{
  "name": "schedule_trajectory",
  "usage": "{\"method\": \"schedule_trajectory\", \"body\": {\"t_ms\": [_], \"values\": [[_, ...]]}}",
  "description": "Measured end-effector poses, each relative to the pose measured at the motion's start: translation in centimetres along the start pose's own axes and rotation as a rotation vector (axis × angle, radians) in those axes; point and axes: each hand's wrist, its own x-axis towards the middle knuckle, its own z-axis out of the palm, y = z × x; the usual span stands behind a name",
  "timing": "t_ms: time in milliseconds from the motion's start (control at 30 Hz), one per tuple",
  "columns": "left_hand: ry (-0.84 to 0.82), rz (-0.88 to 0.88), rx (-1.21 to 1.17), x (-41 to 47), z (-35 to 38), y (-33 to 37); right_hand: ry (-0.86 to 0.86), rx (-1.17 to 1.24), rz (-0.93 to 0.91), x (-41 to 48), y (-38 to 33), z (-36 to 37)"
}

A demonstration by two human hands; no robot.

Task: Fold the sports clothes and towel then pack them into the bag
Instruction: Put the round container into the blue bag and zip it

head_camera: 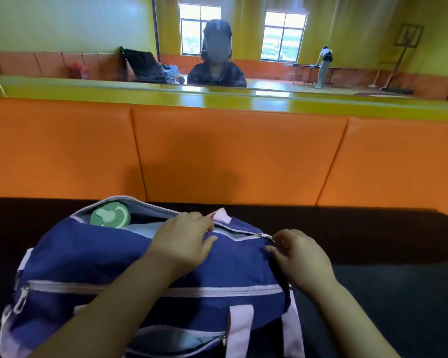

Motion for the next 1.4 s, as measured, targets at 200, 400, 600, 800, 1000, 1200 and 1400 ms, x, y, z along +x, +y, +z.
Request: {"method": "schedule_trajectory", "body": {"t_ms": [200, 400, 600, 800, 1000, 1200, 1400], "values": [[-0.197, 0.066, -0.049, 5.1, 3.9, 3.9, -0.181, 0.037, -0.001, 2.7, 2.3, 0.4], [-0.322, 0.042, -0.067, 8.1, 6.6, 5.0, -0.311, 0.163, -0.009, 4.5, 3.1, 0.5], [-0.298, 0.072, -0.131, 8.9, 7.0, 5.4, -0.292, 0.49, 0.011, 5.4, 3.3, -0.6], [-0.157, 0.032, -0.169, 8.3, 7.1, 5.4, -0.22, 0.634, 0.063, 4.9, 3.8, -0.2], [-0.036, -0.042, -0.325, 7.5, 6.5, 5.2, -0.201, 0.321, -0.084, 4.0, 2.5, 1.7], [0.125, -0.094, -0.246, 6.4, 5.4, 4.5, -0.065, 0.195, -0.09, 3.4, 1.7, 2.2], [0.185, -0.268, -0.162, 3.7, 2.5, -0.4, -0.042, 0.022, -0.059, 2.7, 1.4, 2.5]]}}
